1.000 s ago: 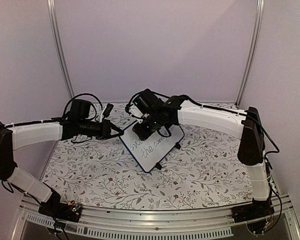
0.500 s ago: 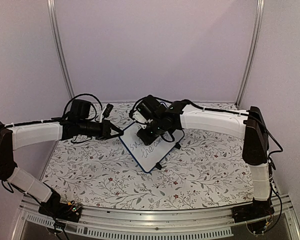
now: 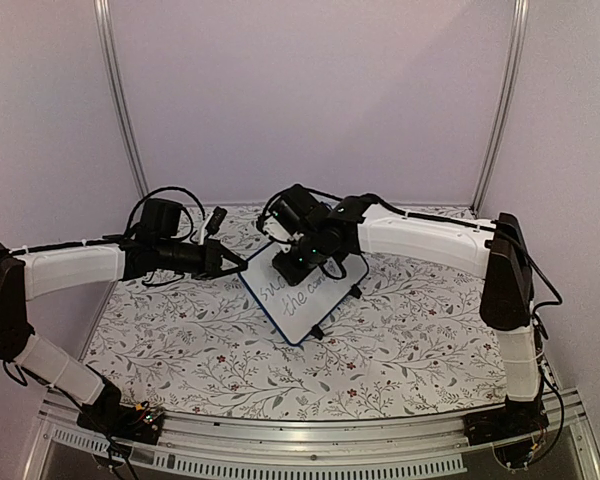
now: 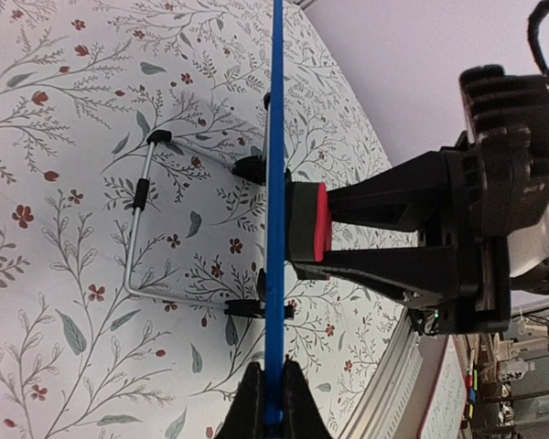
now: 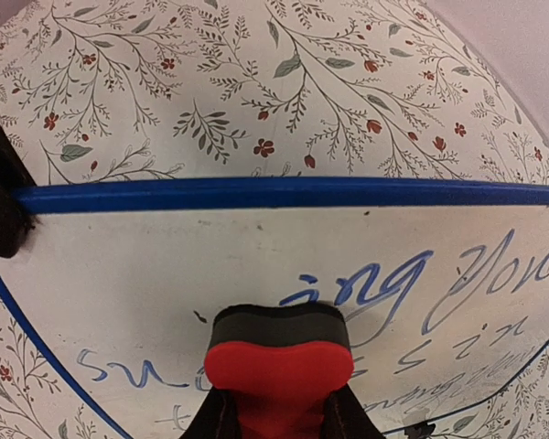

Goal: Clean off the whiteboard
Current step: Erase the whiteboard at the center of the board.

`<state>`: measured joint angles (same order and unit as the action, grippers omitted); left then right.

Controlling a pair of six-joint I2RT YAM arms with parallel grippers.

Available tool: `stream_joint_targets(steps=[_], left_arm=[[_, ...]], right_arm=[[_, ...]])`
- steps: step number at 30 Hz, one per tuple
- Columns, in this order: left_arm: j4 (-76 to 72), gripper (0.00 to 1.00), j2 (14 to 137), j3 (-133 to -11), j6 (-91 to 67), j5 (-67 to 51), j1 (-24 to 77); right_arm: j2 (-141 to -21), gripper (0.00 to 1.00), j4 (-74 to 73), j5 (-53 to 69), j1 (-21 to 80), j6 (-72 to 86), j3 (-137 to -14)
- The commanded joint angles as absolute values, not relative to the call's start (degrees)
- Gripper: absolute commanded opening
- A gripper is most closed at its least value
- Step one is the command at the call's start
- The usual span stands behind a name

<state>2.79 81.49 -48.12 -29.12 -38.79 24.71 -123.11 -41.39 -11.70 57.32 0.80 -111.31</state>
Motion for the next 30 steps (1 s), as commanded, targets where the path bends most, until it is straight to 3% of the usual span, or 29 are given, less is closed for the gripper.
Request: stream_joint_targets(steps=[1, 30], left_arm=[[2.2, 0.00, 81.7, -48.3, -29.4, -40.1, 25.3], [2.1, 0.00, 81.6, -48.4, -29.5, -40.1, 25.4]], right_arm=[[-125.9, 0.15, -41.4, -13.3, 56.8, 0.7, -116.1], [-126.0, 0.15, -38.8, -8.7, 60.6, -3.0, -118.1]])
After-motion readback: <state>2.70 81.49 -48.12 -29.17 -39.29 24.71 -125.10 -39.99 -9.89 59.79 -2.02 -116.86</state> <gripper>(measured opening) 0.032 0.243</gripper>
